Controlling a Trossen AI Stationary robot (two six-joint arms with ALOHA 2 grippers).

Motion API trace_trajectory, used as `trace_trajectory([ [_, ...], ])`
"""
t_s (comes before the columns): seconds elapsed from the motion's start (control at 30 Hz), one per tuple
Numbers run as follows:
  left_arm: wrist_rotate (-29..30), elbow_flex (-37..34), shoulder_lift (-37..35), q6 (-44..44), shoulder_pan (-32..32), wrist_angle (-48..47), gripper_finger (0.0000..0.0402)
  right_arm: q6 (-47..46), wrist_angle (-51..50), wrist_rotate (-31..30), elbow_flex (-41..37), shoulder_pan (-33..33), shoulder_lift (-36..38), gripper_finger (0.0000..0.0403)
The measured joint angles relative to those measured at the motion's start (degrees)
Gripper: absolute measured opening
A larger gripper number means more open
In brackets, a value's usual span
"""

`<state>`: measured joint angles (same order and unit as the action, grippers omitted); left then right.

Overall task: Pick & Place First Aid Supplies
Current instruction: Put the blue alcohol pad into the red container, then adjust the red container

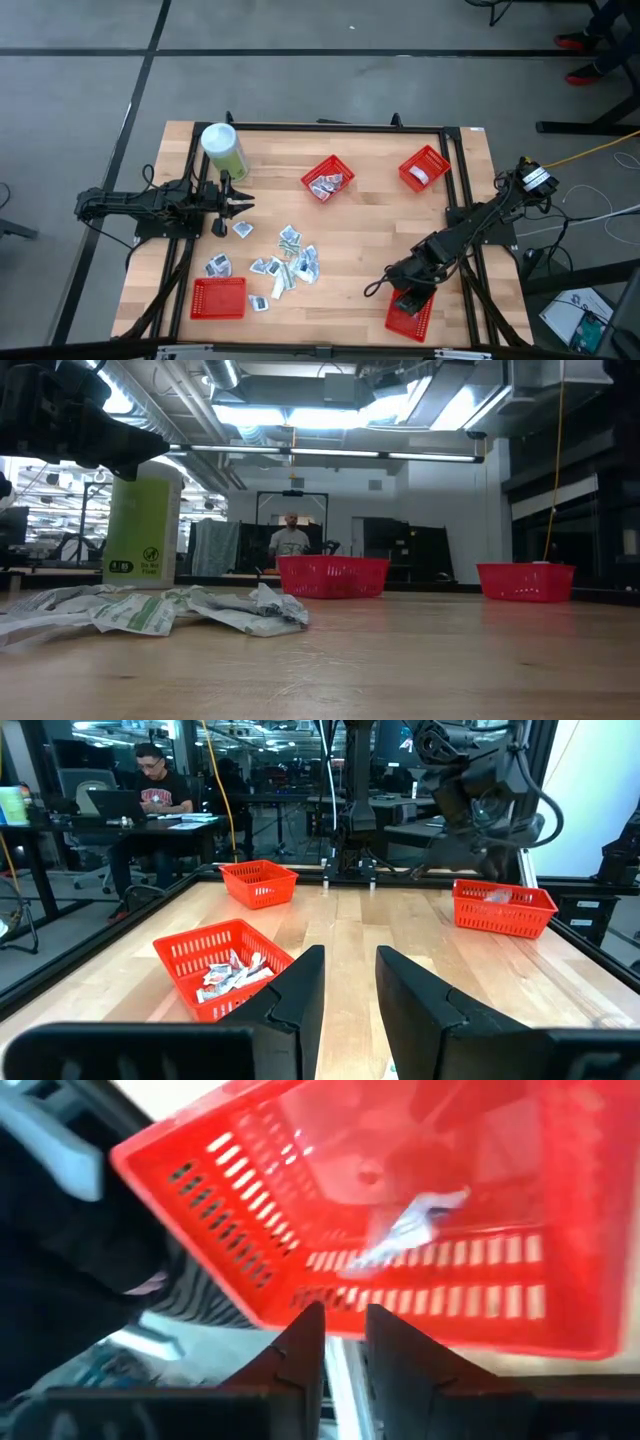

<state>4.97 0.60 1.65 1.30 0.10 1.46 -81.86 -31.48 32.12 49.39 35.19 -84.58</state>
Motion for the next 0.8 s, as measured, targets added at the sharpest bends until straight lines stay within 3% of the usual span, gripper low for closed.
trace_trajectory([
  [0.23, 0.0, 0.0, 0.0, 0.0, 0.0, 0.0, 0.0088, 3.7, -4.9, -5.5, 0.0, -0.5, 0.0, 0.0106],
  [0.53, 0.0, 0.0, 0.0, 0.0, 0.0, 0.0, 0.0088, 18.9, -1.4, -10.9, 0.0, -4.1, 0.0, 0.0117],
  [0.8, 0.0, 0.0, 0.0, 0.0, 0.0, 0.0, 0.0088, 32.3, -1.3, -22.1, 0.0, -6.7, 3.3, 0.0117],
])
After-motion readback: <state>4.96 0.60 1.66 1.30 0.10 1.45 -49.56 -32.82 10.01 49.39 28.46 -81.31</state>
